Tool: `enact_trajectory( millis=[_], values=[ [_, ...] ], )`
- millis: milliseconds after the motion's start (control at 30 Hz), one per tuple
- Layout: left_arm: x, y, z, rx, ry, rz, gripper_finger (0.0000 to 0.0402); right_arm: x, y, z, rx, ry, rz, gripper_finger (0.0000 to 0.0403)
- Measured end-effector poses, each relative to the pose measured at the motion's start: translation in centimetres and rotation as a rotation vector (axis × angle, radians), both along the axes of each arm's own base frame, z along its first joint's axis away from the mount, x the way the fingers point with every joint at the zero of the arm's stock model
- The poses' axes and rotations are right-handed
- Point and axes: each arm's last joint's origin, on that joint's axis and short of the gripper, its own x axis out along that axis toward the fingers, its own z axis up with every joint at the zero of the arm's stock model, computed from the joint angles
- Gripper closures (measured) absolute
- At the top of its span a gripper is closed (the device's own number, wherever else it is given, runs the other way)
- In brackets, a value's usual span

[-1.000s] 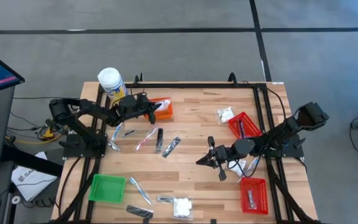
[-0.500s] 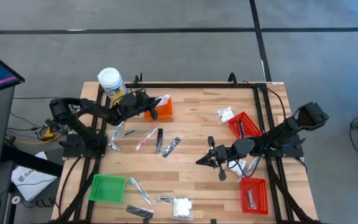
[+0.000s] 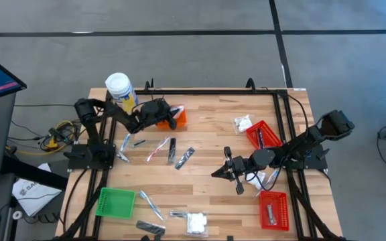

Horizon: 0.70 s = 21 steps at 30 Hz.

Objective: Pick & Place Travel size toiletries
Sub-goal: Put the white cotton pack into the orange basket

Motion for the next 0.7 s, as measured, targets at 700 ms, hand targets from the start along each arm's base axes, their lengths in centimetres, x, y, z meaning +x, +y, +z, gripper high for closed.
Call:
enact_trajectory(
  millis=[700],
  values=[
    [-2.0, -0.7, 2.7, 0.067, 0.028, -0.015, 0.0327, 0.0, 0.0, -0.1, 0.002, 0.015, -0.001, 0.0395]
  ],
)
